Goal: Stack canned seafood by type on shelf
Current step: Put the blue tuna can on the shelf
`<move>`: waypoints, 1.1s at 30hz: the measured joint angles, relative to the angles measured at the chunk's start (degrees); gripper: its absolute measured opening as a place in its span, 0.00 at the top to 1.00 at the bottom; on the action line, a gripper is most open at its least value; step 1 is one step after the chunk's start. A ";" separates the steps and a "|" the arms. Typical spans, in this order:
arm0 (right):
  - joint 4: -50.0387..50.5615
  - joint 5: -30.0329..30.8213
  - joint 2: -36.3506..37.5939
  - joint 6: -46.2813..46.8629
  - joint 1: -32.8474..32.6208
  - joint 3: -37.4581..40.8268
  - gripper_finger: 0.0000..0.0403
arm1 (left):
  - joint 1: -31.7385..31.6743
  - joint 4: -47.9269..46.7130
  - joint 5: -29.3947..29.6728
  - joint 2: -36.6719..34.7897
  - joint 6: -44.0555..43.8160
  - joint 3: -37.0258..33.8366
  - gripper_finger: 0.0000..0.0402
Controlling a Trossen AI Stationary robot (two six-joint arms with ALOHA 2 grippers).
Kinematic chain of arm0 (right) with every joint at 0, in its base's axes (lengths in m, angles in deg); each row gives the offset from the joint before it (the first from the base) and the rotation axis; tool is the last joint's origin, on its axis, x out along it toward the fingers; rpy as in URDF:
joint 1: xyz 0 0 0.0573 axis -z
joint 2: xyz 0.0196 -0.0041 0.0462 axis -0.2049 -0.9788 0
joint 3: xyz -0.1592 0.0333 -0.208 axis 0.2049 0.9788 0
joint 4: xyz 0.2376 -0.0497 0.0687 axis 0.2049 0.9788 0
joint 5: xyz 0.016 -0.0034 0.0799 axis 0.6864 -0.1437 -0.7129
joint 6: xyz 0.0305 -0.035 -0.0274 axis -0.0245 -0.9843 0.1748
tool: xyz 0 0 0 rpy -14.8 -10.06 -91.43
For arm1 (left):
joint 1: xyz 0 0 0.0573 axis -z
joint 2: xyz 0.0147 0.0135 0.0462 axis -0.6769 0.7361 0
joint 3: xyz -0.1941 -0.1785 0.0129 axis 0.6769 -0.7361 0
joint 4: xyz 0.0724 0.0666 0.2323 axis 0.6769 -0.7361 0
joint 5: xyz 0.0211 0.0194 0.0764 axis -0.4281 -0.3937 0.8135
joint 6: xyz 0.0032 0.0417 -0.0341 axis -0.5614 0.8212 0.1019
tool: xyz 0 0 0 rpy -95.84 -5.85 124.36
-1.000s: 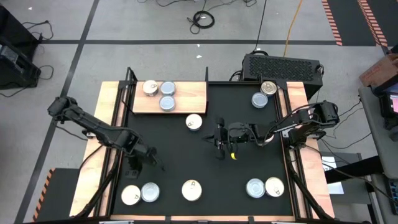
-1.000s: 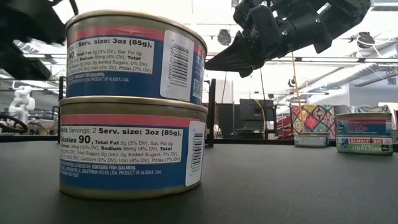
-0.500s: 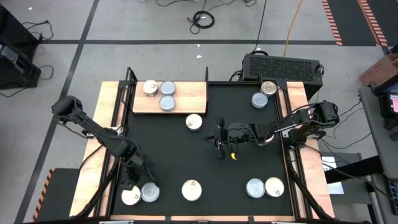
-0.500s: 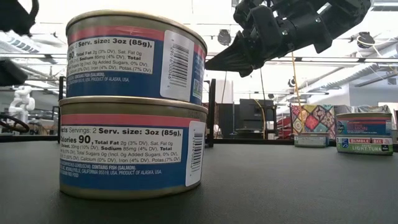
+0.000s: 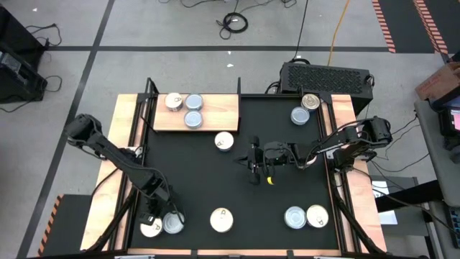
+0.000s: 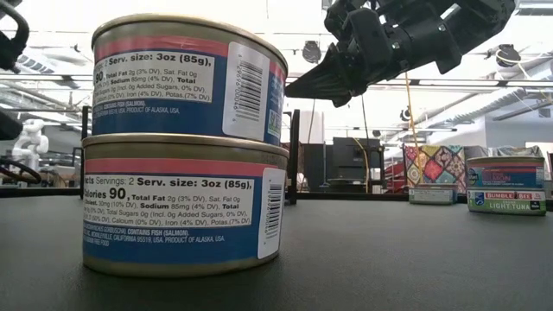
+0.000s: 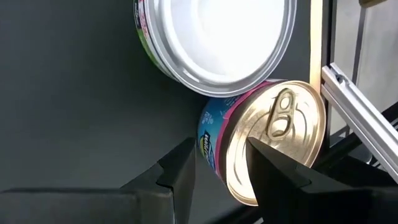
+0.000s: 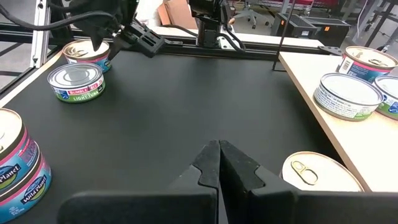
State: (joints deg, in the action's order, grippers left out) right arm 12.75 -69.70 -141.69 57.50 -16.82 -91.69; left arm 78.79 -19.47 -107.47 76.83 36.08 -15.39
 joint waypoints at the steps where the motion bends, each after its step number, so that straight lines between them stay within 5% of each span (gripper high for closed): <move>1: 0.01 0.00 0.00 0.00 0.00 0.00 1.00 | 0.00 0.01 -0.38 0.31 0.01 0.00 0.65; 12: 0.02 0.00 0.00 0.00 0.00 0.00 1.00 | -0.11 0.72 -3.35 3.24 2.91 0.04 0.68; 22: 0.02 0.00 0.00 0.00 0.00 0.00 1.00 | -0.26 0.72 -5.58 3.24 4.22 0.11 0.98; 33: 0.01 0.00 0.00 0.00 0.00 0.00 1.00 | -5.01 -0.56 -6.79 0.29 5.52 -0.02 0.99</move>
State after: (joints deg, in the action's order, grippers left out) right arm 12.76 -69.70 -141.69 57.50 -16.82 -91.69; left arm 73.78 -20.03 -114.26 77.12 41.59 -15.41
